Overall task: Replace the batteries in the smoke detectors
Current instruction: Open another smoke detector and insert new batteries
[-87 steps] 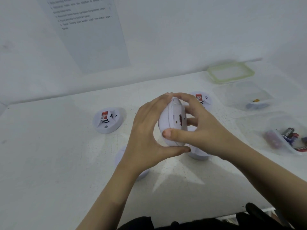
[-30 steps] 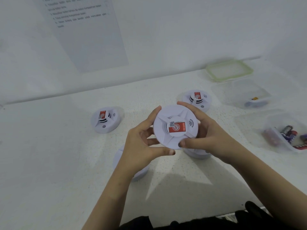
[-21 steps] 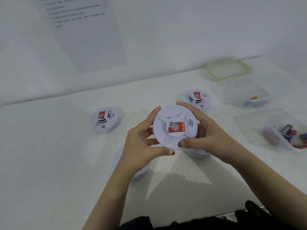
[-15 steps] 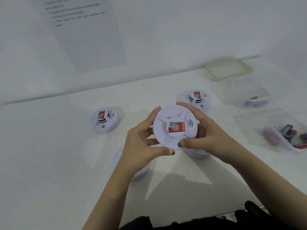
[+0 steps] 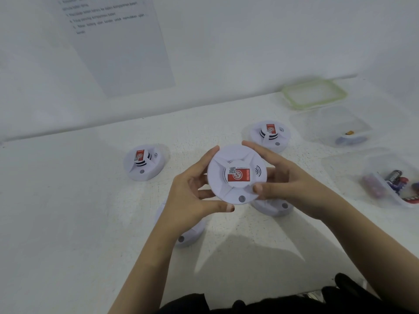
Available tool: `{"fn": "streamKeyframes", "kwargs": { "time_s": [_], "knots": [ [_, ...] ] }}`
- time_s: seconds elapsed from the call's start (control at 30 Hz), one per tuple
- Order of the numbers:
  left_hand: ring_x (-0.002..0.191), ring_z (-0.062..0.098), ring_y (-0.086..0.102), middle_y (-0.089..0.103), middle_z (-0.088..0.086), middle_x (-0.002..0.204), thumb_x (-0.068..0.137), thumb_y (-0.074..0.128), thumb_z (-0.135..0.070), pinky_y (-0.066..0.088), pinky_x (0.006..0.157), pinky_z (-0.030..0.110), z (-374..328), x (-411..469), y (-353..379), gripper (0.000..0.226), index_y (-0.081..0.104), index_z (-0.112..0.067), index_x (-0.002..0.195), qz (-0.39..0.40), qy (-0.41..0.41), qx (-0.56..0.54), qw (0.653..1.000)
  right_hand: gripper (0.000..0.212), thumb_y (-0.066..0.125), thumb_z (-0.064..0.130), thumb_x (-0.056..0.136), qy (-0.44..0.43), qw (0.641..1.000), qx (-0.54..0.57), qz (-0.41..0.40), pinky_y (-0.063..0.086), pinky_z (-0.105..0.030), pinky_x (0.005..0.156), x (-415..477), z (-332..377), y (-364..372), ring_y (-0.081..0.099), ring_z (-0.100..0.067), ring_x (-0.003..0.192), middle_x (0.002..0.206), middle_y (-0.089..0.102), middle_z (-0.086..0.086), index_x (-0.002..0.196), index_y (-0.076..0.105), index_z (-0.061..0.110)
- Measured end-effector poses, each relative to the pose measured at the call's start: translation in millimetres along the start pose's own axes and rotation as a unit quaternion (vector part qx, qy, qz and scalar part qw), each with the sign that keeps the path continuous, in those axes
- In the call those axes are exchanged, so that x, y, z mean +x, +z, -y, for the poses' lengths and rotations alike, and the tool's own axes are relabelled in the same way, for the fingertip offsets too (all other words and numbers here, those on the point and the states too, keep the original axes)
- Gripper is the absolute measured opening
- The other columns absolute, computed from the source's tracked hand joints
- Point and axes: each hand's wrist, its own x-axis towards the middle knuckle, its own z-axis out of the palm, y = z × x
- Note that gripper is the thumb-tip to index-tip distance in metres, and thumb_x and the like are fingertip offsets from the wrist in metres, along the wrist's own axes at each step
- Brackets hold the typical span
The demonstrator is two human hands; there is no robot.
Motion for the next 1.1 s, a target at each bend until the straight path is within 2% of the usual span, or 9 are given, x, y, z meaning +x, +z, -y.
{"fn": "streamKeyframes", "kwargs": {
  "time_s": [0.1,0.33,0.5,0.6,1.1],
  "knots": [
    [0.114,0.008,0.064,0.066,-0.017,0.124,0.057,0.083,0.014,0.056,0.079,0.023,2,0,-1,0.098,0.046,-0.034,0.134,0.006,-0.005,-0.002,1.0,0.073,0.064,0.003,0.084,0.009,1.0,0.002,-0.008,0.054,-0.031,0.083,-1,0,-1,0.064,-0.025,0.108,0.119,0.067,-0.005,0.143,0.032,0.033],
    [0.105,0.023,0.07,0.066,-0.002,0.126,0.058,0.083,0.017,0.06,0.079,0.035,5,2,-3,0.099,0.047,-0.038,0.132,0.019,-0.022,-0.02,0.999,0.072,0.063,0.003,0.081,0.012,1.0,-0.007,-0.026,0.053,-0.033,0.089,-1,-2,-1,0.065,-0.024,0.107,0.115,0.069,-0.006,0.14,0.036,0.035],
    [0.098,0.024,0.072,0.067,-0.005,0.123,0.062,0.08,0.017,0.06,0.075,0.031,5,1,-5,0.095,0.047,-0.04,0.13,0.021,-0.028,-0.017,0.999,0.071,0.064,0.006,0.079,0.017,0.999,0.003,-0.027,0.054,-0.033,0.087,0,-2,-3,0.066,-0.025,0.105,0.113,0.07,-0.008,0.138,0.039,0.035],
    [0.095,0.028,0.072,0.069,-0.001,0.122,0.062,0.08,0.016,0.059,0.074,0.031,7,1,-8,0.095,0.048,-0.038,0.133,0.023,-0.039,-0.024,0.999,0.071,0.064,0.006,0.079,0.021,1.0,0.002,-0.021,0.054,-0.03,0.083,0,-2,-3,0.066,-0.025,0.105,0.113,0.07,-0.008,0.139,0.039,0.034],
    [0.097,0.026,0.072,0.067,0.002,0.124,0.065,0.08,0.012,0.059,0.075,0.031,9,2,-14,0.092,0.046,-0.035,0.137,0.035,-0.052,-0.027,0.998,0.071,0.061,0.0,0.082,0.03,0.999,0.01,-0.006,0.054,-0.03,0.084,3,-3,-2,0.065,-0.025,0.106,0.114,0.069,-0.008,0.14,0.037,0.032]
  ]
}}
